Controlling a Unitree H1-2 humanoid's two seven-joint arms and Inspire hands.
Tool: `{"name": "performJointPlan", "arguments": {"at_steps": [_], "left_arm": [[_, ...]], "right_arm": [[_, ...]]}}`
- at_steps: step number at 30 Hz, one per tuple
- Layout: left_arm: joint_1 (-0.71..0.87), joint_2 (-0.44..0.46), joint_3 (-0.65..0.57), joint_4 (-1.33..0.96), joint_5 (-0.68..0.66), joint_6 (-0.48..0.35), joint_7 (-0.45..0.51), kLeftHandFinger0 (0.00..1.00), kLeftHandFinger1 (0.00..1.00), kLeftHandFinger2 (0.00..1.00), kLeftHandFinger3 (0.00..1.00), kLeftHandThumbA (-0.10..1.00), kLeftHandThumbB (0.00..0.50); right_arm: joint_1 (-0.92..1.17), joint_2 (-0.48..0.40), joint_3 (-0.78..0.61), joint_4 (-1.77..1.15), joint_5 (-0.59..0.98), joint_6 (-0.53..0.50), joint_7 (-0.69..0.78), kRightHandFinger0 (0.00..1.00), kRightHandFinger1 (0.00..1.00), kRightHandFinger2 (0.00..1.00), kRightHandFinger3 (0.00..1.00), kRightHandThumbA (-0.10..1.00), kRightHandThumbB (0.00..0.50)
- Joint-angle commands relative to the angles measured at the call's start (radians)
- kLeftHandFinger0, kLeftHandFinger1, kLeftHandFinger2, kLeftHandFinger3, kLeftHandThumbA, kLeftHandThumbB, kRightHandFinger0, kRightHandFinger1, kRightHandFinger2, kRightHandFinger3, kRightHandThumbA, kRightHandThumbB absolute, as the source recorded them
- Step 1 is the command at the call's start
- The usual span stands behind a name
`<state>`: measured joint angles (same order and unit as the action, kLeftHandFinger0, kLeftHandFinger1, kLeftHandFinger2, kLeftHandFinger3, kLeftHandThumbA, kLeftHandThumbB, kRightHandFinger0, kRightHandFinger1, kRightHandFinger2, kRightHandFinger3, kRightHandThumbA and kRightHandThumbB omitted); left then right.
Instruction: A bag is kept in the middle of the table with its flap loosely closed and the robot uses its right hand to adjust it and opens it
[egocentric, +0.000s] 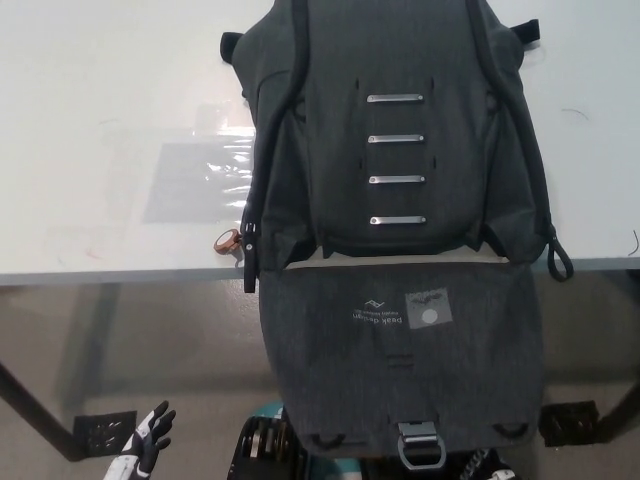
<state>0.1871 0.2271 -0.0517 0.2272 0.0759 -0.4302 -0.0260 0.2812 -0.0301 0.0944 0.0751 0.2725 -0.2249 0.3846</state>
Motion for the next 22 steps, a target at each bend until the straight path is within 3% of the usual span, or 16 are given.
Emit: {"name": "performJointPlan", "arguments": {"at_steps": [1, 22], "left_arm": [[-0.013, 0.010, 0.002, -0.003, 0.008, -0.040, 0.006, 1.00, 1.00, 1.00, 1.00, 1.00, 0.500], [-0.012, 0.008, 0.000, 0.001, 0.022, -0.040, 0.008, 1.00, 1.00, 1.00, 1.00, 1.00, 0.500]], "right_arm": [[-0.009, -0.005, 0.003, 0.011, -0.016, -0.061, 0.002, 1.00, 1.00, 1.00, 1.00, 1.00, 0.321], [-0.022, -0.028, 0.001, 0.019, -0.008, -0.047, 0.006, 1.00, 1.00, 1.00, 1.00, 1.00, 0.312]]}}
